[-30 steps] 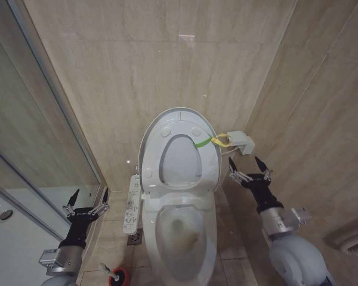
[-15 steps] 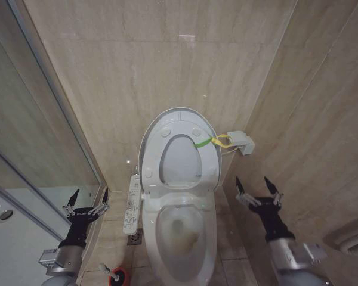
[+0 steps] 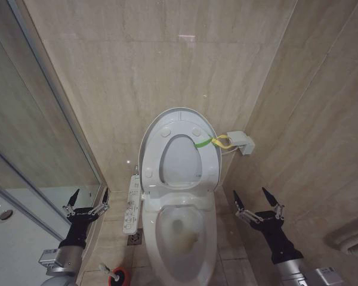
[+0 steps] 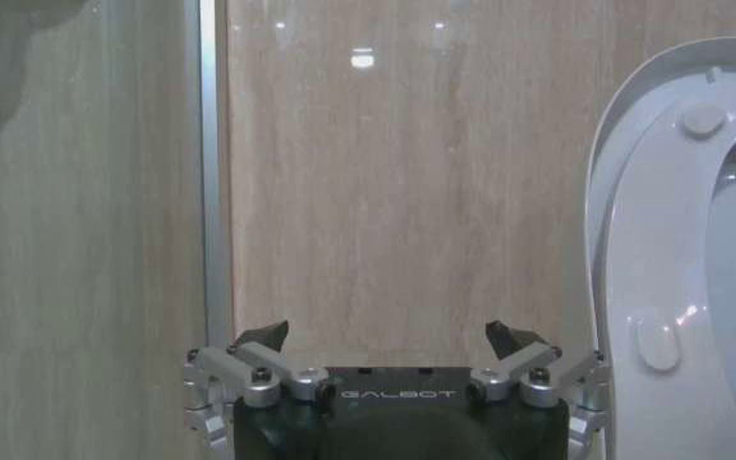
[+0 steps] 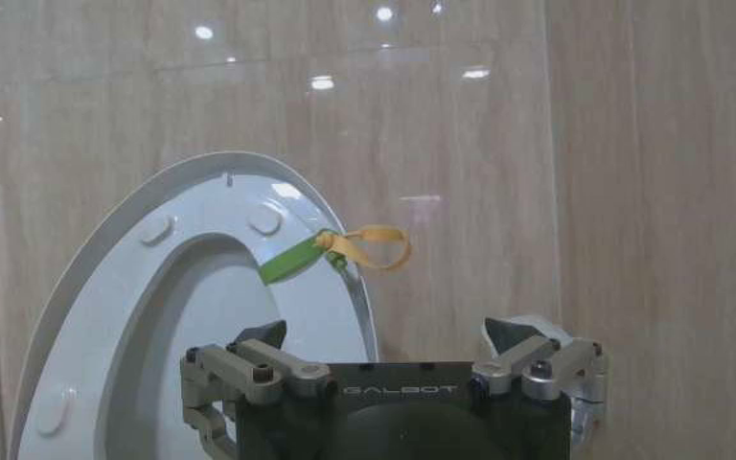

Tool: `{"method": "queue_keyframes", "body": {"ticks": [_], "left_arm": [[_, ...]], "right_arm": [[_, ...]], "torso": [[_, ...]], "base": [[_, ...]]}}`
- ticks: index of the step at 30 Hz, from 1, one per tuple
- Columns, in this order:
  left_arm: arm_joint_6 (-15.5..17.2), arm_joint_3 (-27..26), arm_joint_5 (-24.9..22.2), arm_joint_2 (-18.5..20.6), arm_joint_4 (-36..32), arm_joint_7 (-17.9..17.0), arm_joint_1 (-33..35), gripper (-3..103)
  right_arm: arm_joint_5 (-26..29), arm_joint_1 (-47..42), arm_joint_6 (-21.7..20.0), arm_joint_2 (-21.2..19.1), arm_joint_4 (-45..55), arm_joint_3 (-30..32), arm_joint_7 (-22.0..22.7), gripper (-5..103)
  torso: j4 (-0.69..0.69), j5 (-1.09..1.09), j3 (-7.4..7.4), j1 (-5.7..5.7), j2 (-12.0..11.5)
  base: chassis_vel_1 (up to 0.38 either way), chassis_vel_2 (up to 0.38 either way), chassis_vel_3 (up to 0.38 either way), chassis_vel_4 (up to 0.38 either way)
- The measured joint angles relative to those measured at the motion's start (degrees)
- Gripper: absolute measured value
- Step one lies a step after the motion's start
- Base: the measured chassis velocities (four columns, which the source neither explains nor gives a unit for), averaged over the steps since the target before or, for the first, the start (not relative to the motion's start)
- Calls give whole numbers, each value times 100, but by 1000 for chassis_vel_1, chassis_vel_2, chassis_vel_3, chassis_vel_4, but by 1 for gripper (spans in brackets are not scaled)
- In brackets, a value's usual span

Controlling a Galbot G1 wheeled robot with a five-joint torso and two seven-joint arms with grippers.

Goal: Open the toilet lid, clean the toilet bowl with a toilet brush, close the toilet lid, and flush.

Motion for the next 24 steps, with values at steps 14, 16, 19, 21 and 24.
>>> {"method": "queue_keyframes", "body": {"ticks": [14,16,19,21,24], "left_arm": [[0,0,0,0,0,0,0,100],[0,0,0,0,0,0,0,100],[0,0,0,0,0,0,0,100],[0,0,0,0,0,0,0,100],[0,0,0,0,0,0,0,100]], "right_arm": [[-198,-81,314,15,-272,-89,-204,100],[-177,-44,367,-45,-445,66,-330,100],[-45,-57,413,-95,-612,261,-421,100],[82,-138,436,-78,-625,359,-441,100],[198,-230,466,-17,-558,447,-450,100]], "torso": [[0,1,0,0,0],[0,1,0,0,0],[1,2,0,0,0],[0,2,0,0,0],[0,2,0,0,0]], "base": [[0,0,0,0],[0,0,0,0],[0,0,0,0],[0,0,0,0],[0,0,0,0]]}}
